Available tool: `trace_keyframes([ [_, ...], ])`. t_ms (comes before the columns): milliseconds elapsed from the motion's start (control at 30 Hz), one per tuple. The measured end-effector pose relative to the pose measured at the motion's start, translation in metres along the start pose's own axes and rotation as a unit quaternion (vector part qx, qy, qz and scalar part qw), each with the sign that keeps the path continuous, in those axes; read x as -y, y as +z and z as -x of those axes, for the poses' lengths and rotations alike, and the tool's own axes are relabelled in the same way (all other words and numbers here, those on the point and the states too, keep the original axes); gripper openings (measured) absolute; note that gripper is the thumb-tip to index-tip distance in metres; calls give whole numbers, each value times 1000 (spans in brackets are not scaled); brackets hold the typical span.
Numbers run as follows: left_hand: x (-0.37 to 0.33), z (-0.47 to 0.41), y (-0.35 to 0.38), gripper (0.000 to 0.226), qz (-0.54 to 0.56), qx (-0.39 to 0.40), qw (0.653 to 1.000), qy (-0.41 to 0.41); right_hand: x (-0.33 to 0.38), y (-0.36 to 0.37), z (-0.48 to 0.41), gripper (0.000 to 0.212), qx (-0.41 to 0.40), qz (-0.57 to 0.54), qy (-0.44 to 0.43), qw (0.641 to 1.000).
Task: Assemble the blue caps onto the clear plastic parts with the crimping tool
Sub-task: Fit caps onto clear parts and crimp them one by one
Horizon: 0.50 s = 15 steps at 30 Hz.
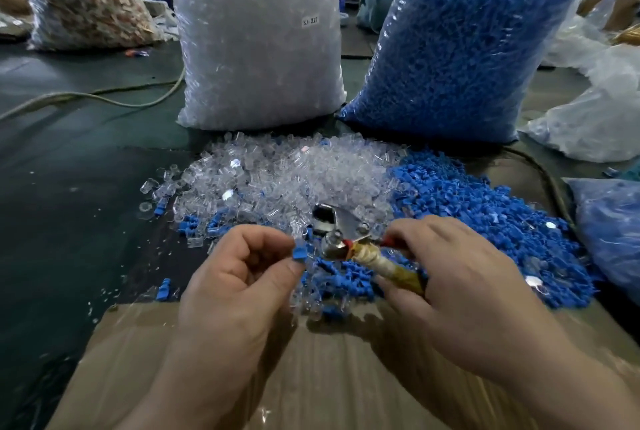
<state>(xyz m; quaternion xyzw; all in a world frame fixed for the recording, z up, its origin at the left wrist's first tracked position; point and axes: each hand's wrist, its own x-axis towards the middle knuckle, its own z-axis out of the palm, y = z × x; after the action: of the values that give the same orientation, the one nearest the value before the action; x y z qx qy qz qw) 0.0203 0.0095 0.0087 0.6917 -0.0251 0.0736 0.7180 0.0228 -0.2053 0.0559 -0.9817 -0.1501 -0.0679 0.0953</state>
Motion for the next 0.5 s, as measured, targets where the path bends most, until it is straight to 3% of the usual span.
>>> trace_keyframes([
  [233,-5,2,1,21,-9,12,1000,-14,-3,6,11,56,56,-9,-14,998],
  [367,-6,2,1,31,-21,17,1000,-5,-6,8,13,52,40,-30,-8,999],
  [500,0,2,-1,23,-52,10,999,5,-3,10,13,53,50,-31,-18,998],
])
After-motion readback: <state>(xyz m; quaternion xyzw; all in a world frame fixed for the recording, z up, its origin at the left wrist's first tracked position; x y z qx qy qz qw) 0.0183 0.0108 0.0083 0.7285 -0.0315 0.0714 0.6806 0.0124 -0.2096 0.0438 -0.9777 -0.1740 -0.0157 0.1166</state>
